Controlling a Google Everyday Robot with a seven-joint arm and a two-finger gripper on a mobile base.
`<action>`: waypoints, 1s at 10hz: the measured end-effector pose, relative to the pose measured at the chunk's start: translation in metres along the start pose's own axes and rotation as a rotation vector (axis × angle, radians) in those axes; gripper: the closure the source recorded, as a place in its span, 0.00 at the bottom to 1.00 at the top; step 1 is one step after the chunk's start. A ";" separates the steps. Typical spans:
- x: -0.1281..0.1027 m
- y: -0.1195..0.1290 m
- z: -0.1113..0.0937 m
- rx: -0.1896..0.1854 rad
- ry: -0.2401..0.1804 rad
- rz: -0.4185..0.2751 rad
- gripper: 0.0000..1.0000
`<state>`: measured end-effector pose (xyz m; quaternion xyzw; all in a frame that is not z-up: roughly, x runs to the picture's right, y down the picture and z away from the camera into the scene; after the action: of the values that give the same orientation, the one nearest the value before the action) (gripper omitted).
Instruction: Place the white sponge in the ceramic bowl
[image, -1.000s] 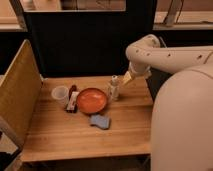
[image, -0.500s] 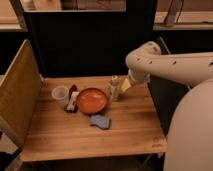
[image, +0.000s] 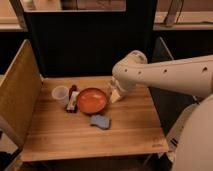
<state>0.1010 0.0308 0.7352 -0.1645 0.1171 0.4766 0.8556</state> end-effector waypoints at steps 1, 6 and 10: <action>0.002 -0.002 0.000 0.001 0.001 0.003 0.20; -0.001 0.045 0.007 -0.050 -0.006 -0.102 0.20; 0.015 0.098 0.041 -0.088 0.042 -0.260 0.20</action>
<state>0.0273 0.1071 0.7508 -0.2255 0.0914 0.3631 0.8994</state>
